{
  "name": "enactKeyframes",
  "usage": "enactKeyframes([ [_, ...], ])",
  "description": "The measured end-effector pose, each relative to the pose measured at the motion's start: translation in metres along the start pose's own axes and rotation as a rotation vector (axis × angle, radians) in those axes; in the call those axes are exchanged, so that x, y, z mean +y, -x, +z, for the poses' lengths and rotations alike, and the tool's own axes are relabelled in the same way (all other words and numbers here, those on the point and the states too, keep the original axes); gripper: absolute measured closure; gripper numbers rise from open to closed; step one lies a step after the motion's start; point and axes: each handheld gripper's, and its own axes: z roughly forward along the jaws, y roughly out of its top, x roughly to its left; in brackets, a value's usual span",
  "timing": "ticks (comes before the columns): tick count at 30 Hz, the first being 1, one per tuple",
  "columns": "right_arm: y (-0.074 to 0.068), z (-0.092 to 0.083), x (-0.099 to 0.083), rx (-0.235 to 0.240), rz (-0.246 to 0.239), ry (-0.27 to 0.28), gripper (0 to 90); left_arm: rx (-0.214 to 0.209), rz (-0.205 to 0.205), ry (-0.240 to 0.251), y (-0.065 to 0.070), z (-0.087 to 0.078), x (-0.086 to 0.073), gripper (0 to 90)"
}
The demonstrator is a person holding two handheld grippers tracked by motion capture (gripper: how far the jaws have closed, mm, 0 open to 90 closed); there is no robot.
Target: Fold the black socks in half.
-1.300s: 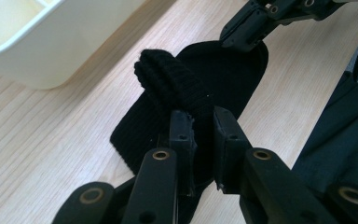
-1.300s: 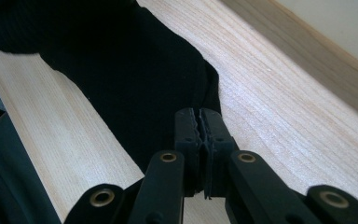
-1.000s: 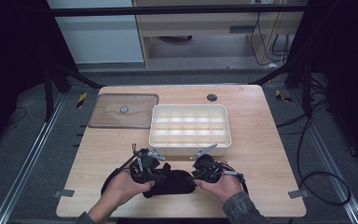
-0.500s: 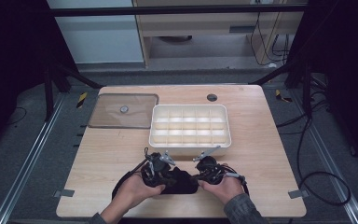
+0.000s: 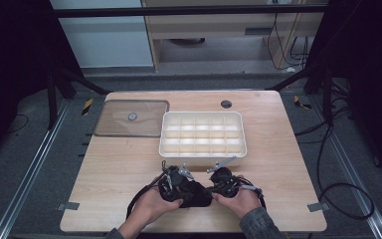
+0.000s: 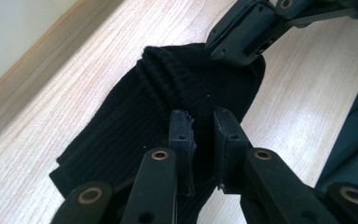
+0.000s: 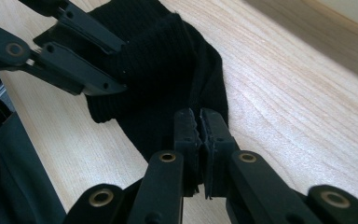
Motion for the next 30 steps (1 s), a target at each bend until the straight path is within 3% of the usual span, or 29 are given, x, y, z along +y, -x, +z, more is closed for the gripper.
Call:
enactKeyframes([
  [3,0.002,-0.001,0.000,-0.006,0.007,0.008,84.2,-0.001,0.007,-0.006,0.001,0.003,0.000,77.9],
  [5,0.003,-0.004,0.000,-0.017,0.013,0.018,80.1,-0.009,0.003,0.016,0.003,0.004,0.000,75.9],
  [8,0.004,-0.008,-0.001,-0.031,0.017,0.023,75.4,-0.026,-0.006,0.040,0.005,0.002,0.001,69.0],
  [10,0.004,-0.009,-0.001,-0.032,0.020,0.023,74.0,-0.022,-0.008,0.049,0.006,0.001,0.002,67.3],
  [12,0.004,-0.011,-0.001,-0.041,0.022,0.025,70.7,-0.015,-0.006,0.062,0.008,-0.003,0.004,59.9],
  [18,-0.001,-0.025,0.002,-0.070,0.018,0.038,58.8,0.038,0.010,0.087,0.011,-0.027,0.008,49.7],
  [22,-0.008,-0.032,0.011,-0.099,0.016,0.048,51.0,0.141,0.000,0.091,-0.001,-0.047,0.001,39.2],
  [24,-0.012,-0.033,0.017,-0.105,0.012,0.054,47.0,0.161,-0.007,0.091,-0.004,-0.050,-0.003,33.7],
  [25,-0.015,-0.033,0.019,-0.114,0.007,0.053,44.3,0.186,-0.030,0.086,-0.012,-0.056,-0.011,31.9],
  [30,-0.022,-0.025,0.027,-0.133,0.007,0.043,41.2,0.189,-0.083,0.078,-0.028,-0.059,-0.030,23.3],
])
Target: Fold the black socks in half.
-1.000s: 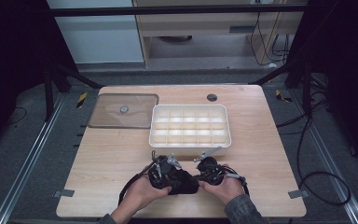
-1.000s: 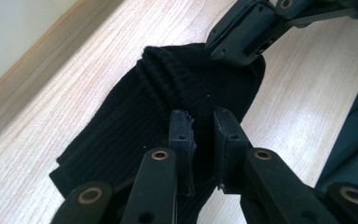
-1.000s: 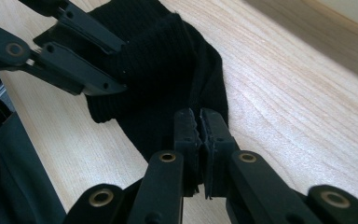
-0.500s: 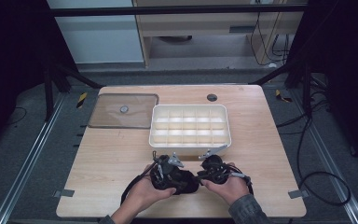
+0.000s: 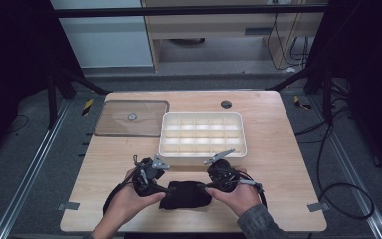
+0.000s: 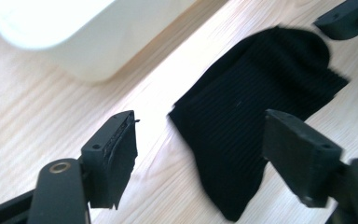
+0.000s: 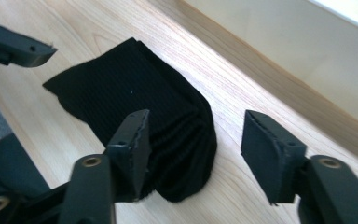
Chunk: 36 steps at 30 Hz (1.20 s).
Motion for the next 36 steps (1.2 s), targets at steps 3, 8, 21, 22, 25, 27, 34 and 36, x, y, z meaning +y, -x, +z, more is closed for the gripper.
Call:
enactKeyframes([
  [3,-0.005,0.008,0.003,-0.009,-0.004,-0.010,42.1,-0.002,-0.022,-0.004,-0.006,0.002,-0.014,22.1],
  [8,-0.006,0.023,0.009,-0.019,-0.013,-0.032,43.5,-0.008,-0.032,-0.022,-0.007,0.007,-0.024,27.3],
  [21,0.000,0.031,0.003,-0.001,-0.011,-0.054,53.2,-0.035,-0.046,-0.017,-0.003,0.016,-0.037,35.1],
  [22,0.000,0.030,0.001,-0.002,-0.007,-0.054,52.3,-0.036,-0.044,-0.015,-0.002,0.017,-0.038,36.3],
  [25,-0.002,0.028,-0.003,0.008,0.001,-0.063,47.8,-0.051,-0.046,-0.021,-0.002,0.019,-0.040,38.4],
  [27,-0.002,0.027,-0.004,0.010,-0.007,-0.066,46.8,-0.052,-0.048,-0.016,-0.002,0.019,-0.040,39.2],
  [34,0.000,0.026,-0.002,0.025,0.015,-0.048,44.5,-0.082,-0.040,-0.019,0.005,0.023,-0.040,40.0],
  [36,-0.002,0.025,0.001,0.023,0.012,-0.042,44.9,-0.082,-0.040,-0.024,0.007,0.024,-0.041,40.8],
])
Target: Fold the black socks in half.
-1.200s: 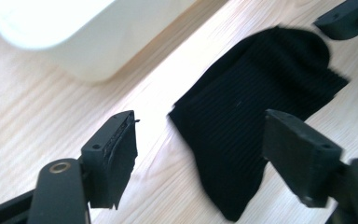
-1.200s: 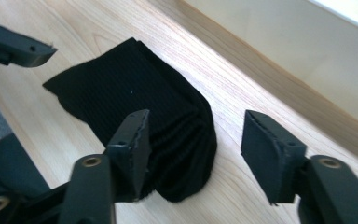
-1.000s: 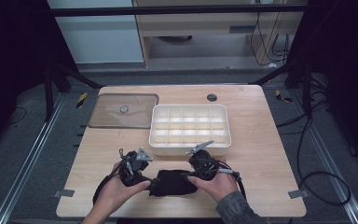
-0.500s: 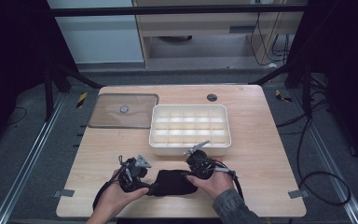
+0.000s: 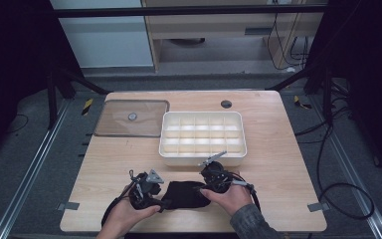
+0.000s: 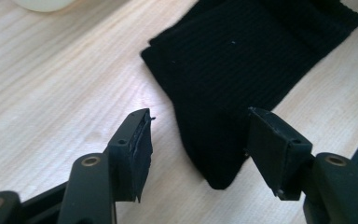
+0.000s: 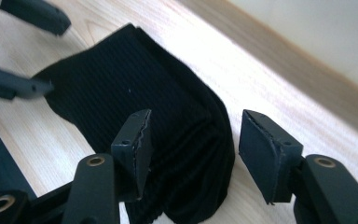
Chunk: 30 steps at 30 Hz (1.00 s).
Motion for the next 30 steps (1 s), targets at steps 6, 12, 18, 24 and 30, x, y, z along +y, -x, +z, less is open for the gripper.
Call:
enactKeyframes([
  [6,0.003,0.007,0.004,-0.019,-0.016,-0.024,50.9,-0.026,0.001,-0.025,0.002,0.006,-0.003,47.7],
  [12,0.006,0.008,-0.007,0.014,-0.014,-0.037,63.3,-0.051,-0.011,-0.029,-0.001,0.011,-0.004,59.8],
  [18,0.001,0.005,-0.010,0.029,-0.030,-0.052,69.7,-0.074,-0.007,-0.046,-0.004,0.013,-0.003,73.1],
  [24,0.000,0.004,-0.013,0.030,-0.028,-0.047,61.4,-0.096,-0.006,-0.048,-0.007,0.014,-0.001,80.3],
  [30,-0.001,0.004,-0.014,0.037,-0.038,-0.058,62.2,-0.081,0.009,-0.050,-0.011,0.012,0.002,81.7],
])
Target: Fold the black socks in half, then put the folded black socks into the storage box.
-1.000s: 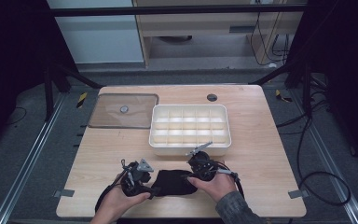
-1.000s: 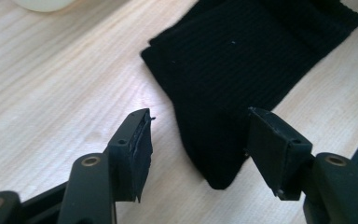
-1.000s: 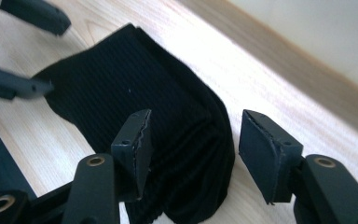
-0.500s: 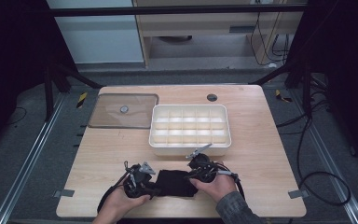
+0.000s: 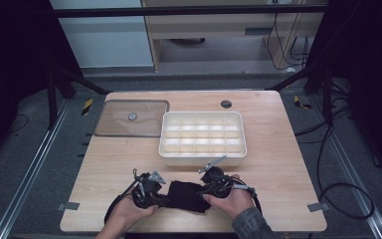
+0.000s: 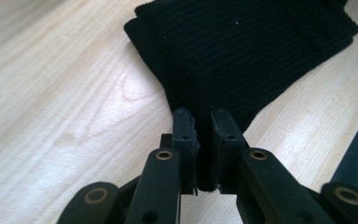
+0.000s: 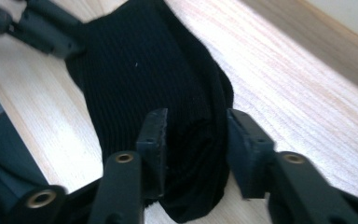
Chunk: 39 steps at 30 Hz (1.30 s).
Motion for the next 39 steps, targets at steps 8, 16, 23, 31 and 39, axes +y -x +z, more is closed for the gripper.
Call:
enactKeyframes([
  [8,-0.001,0.001,-0.002,0.015,-0.010,-0.005,76.2,-0.002,0.000,-0.002,-0.004,-0.001,0.001,82.0],
  [16,-0.003,0.003,0.001,0.020,-0.009,-0.003,77.9,0.001,0.012,0.001,-0.007,-0.012,0.003,82.1],
  [23,-0.003,0.004,0.002,0.009,-0.010,0.008,79.1,0.003,-0.001,0.005,-0.008,-0.011,-0.001,82.1],
  [31,-0.003,0.003,0.001,0.012,-0.007,0.016,79.1,0.002,0.000,0.016,-0.010,-0.016,0.003,82.1],
  [39,-0.004,0.009,0.004,0.017,-0.005,0.017,79.1,0.018,0.016,0.019,-0.008,-0.027,0.008,82.1],
])
